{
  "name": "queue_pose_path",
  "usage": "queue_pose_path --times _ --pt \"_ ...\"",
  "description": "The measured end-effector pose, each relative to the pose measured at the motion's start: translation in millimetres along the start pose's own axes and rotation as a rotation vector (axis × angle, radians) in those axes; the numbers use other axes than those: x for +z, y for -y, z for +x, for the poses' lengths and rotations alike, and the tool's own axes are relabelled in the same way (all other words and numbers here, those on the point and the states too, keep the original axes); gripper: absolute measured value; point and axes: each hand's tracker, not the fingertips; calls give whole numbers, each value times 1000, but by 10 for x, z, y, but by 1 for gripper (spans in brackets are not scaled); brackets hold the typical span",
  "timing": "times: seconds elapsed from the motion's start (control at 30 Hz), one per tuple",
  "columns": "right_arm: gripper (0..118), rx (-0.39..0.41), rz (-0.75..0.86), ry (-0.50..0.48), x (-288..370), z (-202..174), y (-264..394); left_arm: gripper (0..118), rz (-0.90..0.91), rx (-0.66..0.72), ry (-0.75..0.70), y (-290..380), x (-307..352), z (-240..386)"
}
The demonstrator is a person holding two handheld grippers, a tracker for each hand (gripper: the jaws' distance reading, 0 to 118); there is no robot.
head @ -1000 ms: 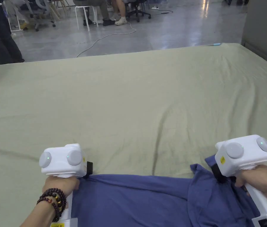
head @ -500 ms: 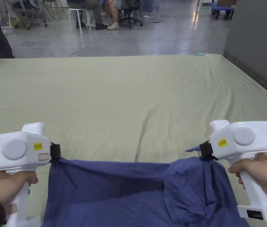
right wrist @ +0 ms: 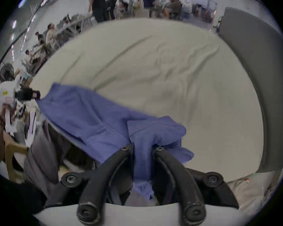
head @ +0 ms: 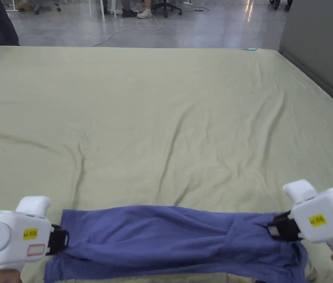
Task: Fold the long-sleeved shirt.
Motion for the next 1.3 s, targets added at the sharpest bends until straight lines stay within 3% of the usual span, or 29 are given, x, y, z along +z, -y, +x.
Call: queue_pose_path --times 0.1,0.37,0.4,0.43,0.47,0.5,0.53,0.57,0.7,0.77,0.8,0.83,0.87,1.03,1.13,1.17,1.2,1.23,1.27,1.3 --pt "14 35 -95 38 -283 6 71 2 -41 -5 -27 50 -258 -47" --pt "14 -14 -93 54 -460 49 46 2 -44 17 -39 81 -418 -97" --pt "19 -20 -93 58 -445 59 53 5 -37 28 -35 79 -382 -93" --pt "32 -19 -85 64 -403 56 62 23 -16 45 -29 81 -331 -90" --pt "52 -12 -77 107 -326 43 61 55 -5 40 -32 70 -264 -85" --pt "74 -3 -73 146 -211 22 55 96 5 29 -26 49 -189 -72" --pt "91 9 -54 166 -98 11 40 118 19 16 -22 33 -113 -54" --pt "91 11 12 152 59 1 12 113 146 1 7 13 45 -25" --pt "91 -27 224 170 500 -166 -213 116 154 -62 -44 -177 336 208" --pt "87 -49 304 158 605 -265 -312 106 197 -92 -73 -226 403 345" --pt "70 -56 338 145 638 -339 -376 83 241 -97 -87 -232 446 416" --pt "25 -60 368 144 659 -390 -421 22 283 -108 -102 -278 359 347" --pt "0 -62 387 156 661 -444 -475 0 307 -117 -119 -298 355 394" --pt "0 -20 387 191 613 -586 -708 0 305 -108 -112 -393 328 489" --pt "0 -28 388 167 613 -632 -795 0 320 -60 -30 -436 379 421" --pt "0 -30 383 147 647 -640 -813 5 301 -22 39 -468 373 308" --pt "0 -25 384 130 664 -688 -835 24 256 26 163 -497 333 166" --pt "0 -18 391 114 705 -709 -838 66 219 86 237 -475 340 91" --pt "0 -10 400 106 752 -734 -835 99 180 163 268 -458 254 -32" --pt "0 -4 408 101 794 -759 -826 118 139 203 305 -428 164 -153"
